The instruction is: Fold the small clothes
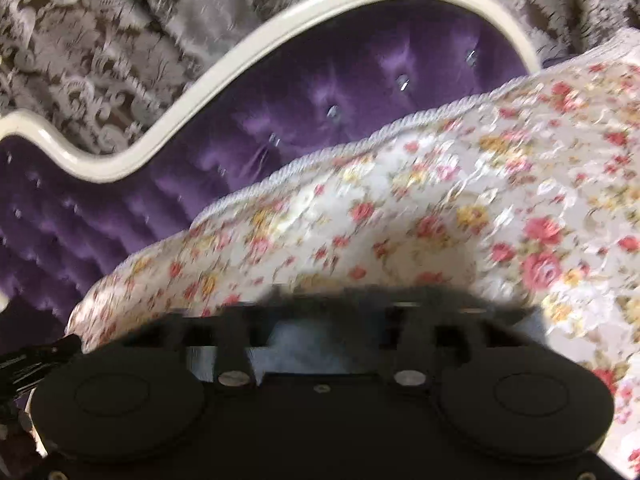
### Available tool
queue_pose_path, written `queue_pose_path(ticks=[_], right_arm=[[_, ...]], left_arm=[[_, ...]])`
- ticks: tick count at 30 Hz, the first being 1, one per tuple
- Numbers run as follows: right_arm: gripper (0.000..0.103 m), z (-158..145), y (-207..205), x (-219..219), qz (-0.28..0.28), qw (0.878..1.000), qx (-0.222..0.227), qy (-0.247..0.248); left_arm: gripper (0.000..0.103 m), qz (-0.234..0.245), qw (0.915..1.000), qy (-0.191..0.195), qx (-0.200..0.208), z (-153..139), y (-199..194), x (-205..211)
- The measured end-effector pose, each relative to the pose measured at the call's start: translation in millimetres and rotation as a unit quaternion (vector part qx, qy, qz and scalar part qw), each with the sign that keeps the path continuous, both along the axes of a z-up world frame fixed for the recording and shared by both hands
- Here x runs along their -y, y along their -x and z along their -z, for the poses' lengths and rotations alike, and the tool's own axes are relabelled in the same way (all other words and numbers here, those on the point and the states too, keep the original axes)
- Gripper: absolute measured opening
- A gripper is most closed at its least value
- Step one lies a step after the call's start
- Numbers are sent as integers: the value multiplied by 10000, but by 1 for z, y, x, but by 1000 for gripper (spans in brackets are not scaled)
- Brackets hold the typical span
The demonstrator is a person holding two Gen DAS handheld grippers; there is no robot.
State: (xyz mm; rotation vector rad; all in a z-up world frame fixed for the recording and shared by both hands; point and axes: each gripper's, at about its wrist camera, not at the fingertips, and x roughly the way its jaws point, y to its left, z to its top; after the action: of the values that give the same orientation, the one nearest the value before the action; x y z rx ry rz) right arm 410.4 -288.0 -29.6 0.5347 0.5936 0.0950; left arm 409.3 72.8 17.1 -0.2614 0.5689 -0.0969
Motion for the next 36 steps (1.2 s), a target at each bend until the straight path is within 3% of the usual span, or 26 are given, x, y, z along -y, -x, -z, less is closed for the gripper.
queue_pose_path(ticks=[4,7,13,17,22,25,28,33,36], right_arm=[[70,-22,21,-7,-186,9983,385,403],[70,-34,46,-25,-577,9938,605,737],[70,-29,80,-80,-1497,9741,722,1533],[69,-15,83,-111,-1969,9555,621,2106],[69,1,57,-118,-1939,9503,224,2424],[70,7,37,-104,-1675,9566,12,2385],[70,10,24,-88,-1384,9626,-218,2320],[70,10,16,-64,-1033,9698,-374,2178],[71,0,28,-57,-856,9763,-179,1978]], left_arm=[[45,139,9988,-400,249,-19,20,9],[46,447,9950,-849,270,-19,47,26],[47,1141,9768,-1800,218,15,91,60],[47,1344,9644,-2276,70,38,87,68],[47,1044,9729,-2040,-316,46,47,48],[47,625,9827,-1616,-648,48,17,27],[48,230,9860,-1447,-791,47,1,9],[47,-47,9864,-1466,-735,35,8,-1],[48,66,9865,-1551,-526,20,28,9]])
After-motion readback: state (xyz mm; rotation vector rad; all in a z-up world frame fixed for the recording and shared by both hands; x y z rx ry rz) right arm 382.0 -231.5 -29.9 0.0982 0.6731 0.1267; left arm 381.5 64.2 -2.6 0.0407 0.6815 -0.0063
